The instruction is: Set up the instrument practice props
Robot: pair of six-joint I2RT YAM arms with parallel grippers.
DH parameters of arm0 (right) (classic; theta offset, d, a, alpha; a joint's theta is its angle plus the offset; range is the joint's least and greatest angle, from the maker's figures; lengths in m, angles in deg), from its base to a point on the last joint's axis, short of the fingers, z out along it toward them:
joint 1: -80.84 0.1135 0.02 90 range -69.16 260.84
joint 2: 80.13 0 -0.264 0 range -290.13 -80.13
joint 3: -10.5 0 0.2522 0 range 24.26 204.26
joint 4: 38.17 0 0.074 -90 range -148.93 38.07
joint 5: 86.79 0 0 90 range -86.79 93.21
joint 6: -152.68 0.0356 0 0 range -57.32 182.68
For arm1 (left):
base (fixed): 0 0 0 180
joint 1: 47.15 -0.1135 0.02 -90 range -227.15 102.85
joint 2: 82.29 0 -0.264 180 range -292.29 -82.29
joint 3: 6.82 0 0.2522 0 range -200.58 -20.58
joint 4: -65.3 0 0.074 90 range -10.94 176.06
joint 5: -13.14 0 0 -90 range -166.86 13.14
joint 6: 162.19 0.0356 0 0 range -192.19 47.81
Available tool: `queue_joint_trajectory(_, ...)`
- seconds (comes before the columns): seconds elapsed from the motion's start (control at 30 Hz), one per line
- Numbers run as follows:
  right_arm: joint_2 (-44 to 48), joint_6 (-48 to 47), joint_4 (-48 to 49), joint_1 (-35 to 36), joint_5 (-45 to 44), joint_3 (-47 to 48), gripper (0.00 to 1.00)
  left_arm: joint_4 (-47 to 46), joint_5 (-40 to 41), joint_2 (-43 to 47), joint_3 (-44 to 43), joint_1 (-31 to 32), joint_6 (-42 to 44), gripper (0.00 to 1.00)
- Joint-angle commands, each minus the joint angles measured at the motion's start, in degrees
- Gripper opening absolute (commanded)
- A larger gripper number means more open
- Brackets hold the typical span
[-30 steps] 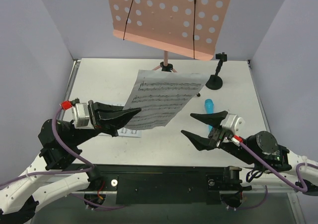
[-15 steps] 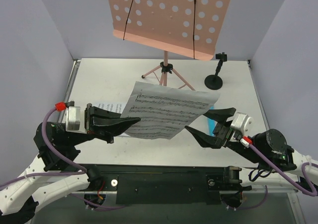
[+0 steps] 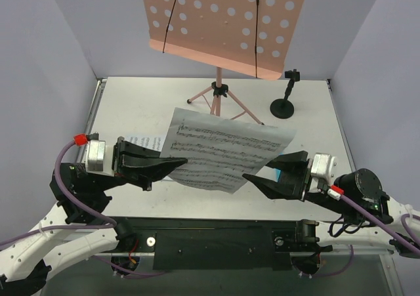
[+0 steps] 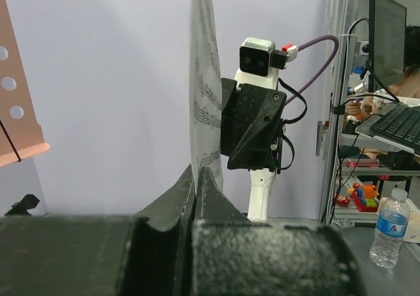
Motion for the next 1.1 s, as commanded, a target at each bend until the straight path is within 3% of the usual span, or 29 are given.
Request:
queue_joint_trajectory(0.0, -1.3, 1.9, 5.8, -0.3, 3.7, 2.1, 0.35, -5.1, -0.8, -0.4, 1.1, -0.4, -2.5, 0.0)
queue_joint_trajectory(0.07, -1.7, 2.2, 6.3, -0.3, 3.8, 2.2, 0.3, -6.0, -0.6, -0.4, 1.7, -0.4, -2.8, 0.0)
queue_joint_trajectory(0.17, -2.3, 2.8, 7.0, -0.2, 2.3, 2.2, 0.0, -7.1, -0.1, -0.4, 2.5, -0.4, -3.2, 0.0)
queue_joint_trajectory(0.33, -1.7, 5.3, 14.4, -0.3, -3.7, -1.0, 0.0, -7.5, 1.4, -0.1, 3.6, -0.4, -3.3, 0.03)
queue_joint_trajectory(0.37, -1.6, 5.4, 15.4, -0.3, -4.1, -1.5, 0.0, -7.2, 1.7, 0.1, 3.7, -0.4, -2.9, 0.08)
queue_joint_trajectory(0.4, -1.8, 5.2, 15.8, -0.3, -5.3, -1.8, 0.0, -7.0, 2.6, 0.4, 3.9, -0.4, -2.7, 0.23)
queue_joint_trajectory(0.43, -1.9, 4.6, 16.7, -0.3, -6.2, -1.9, 0.0, -5.9, 3.5, 0.9, 3.9, -0.4, -2.2, 0.32)
queue_joint_trajectory(0.47, -2.0, 4.1, 17.1, -0.3, -8.0, -2.1, 0.0, -4.3, 4.8, 1.7, 3.5, -0.4, -0.7, 0.57)
queue_joint_trajectory(0.5, -1.9, 3.7, 16.9, -0.4, -8.7, -2.1, 0.0, -2.2, 6.3, 1.9, 3.1, -0.5, -0.2, 0.74)
queue_joint_trajectory(0.53, -1.6, 3.3, 16.4, -0.3, -7.6, -2.1, 0.0, -1.4, 6.9, 2.6, 2.9, -0.4, 1.0, 0.78)
queue_joint_trajectory(0.67, -2.0, 2.1, 5.2, -0.3, -11.4, 3.5, 0.0, 5.9, 13.1, 4.8, 1.0, -0.5, 5.3, 0.83)
queue_joint_trajectory(0.9, -7.2, -0.6, -2.2, -0.6, -18.1, 8.9, 0.0, 16.4, 20.8, 6.7, -1.4, -0.5, 10.6, 0.86)
queue_joint_trajectory(1.07, -15.5, 3.9, -10.6, -7.9, -16.3, 16.0, 0.0, 19.3, 22.2, 6.4, -2.0, -0.4, 11.2, 0.88)
